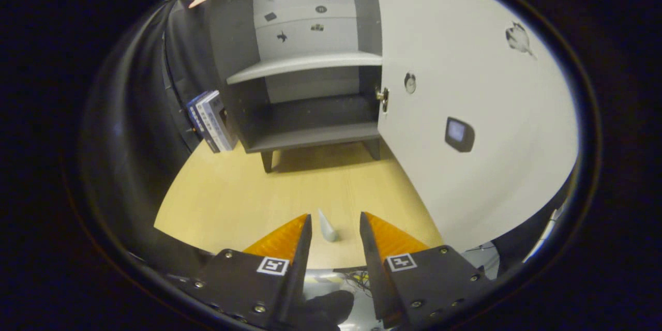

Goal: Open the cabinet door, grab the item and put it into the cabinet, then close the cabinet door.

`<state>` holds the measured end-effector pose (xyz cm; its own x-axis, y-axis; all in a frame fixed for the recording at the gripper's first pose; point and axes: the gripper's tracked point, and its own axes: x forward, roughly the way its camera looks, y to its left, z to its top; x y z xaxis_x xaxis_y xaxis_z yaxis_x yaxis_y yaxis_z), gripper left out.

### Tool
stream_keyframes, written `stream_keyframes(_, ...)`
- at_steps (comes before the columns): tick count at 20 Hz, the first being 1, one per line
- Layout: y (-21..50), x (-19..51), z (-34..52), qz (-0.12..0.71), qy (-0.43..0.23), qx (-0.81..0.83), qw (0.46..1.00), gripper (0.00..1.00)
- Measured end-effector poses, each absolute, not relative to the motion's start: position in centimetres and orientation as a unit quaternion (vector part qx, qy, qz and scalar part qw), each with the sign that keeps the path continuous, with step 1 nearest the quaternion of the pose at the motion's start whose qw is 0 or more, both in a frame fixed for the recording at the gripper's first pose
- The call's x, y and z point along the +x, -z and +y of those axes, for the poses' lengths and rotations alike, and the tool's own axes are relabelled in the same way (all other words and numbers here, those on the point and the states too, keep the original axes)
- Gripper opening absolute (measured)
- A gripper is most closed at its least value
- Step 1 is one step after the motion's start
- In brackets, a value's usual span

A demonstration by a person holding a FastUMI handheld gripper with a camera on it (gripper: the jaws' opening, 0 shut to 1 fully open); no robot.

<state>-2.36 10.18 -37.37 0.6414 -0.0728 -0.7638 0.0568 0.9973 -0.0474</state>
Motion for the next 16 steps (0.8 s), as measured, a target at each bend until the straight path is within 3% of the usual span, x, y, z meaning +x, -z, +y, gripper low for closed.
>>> stream_keyframes(16,50.5,1.9,11.4,0.521,-0.028,-0.023,0.853,0.54)
